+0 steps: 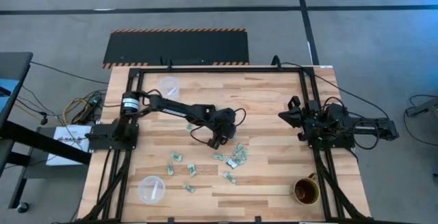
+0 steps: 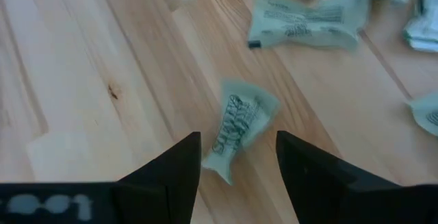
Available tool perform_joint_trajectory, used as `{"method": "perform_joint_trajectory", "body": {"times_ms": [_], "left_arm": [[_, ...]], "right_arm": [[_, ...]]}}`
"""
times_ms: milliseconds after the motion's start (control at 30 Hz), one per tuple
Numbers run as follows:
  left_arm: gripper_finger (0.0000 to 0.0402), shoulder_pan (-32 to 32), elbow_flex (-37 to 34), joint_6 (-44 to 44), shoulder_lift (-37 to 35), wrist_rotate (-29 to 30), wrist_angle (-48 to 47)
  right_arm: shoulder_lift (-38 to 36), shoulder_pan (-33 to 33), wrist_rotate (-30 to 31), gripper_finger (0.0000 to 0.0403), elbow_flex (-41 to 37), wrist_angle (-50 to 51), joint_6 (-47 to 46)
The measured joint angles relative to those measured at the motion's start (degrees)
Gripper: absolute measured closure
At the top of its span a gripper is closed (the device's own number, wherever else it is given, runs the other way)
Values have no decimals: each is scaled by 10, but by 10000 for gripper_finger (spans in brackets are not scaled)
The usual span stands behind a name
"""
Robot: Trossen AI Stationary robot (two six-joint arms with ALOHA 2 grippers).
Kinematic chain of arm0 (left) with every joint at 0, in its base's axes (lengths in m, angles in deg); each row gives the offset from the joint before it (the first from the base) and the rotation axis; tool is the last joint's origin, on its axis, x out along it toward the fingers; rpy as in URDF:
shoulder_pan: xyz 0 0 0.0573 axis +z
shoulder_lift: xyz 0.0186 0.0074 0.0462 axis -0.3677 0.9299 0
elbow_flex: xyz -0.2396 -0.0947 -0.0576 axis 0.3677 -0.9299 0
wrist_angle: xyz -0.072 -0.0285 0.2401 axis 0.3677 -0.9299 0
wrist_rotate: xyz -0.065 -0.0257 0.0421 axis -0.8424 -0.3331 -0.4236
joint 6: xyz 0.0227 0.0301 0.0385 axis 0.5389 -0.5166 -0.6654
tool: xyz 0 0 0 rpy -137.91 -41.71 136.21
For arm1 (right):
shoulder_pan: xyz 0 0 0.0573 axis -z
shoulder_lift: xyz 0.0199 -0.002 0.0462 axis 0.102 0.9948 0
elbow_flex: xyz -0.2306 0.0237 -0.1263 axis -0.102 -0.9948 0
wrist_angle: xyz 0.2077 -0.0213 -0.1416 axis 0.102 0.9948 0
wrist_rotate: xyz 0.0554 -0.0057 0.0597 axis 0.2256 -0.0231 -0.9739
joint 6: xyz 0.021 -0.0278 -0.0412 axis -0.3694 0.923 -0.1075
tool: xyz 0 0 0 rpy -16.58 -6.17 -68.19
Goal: Pick and place Stevia / Truvia into bins
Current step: Put the stevia packet into the bottom transparent container
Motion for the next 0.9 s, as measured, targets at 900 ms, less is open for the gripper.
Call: {"method": "perform_joint_trajectory", "body": {"times_ms": [900], "left_arm": [[284,9,7,32,18,-21,-25]], "right_arm": [[0,0,-29,403,0,0,0]]}}
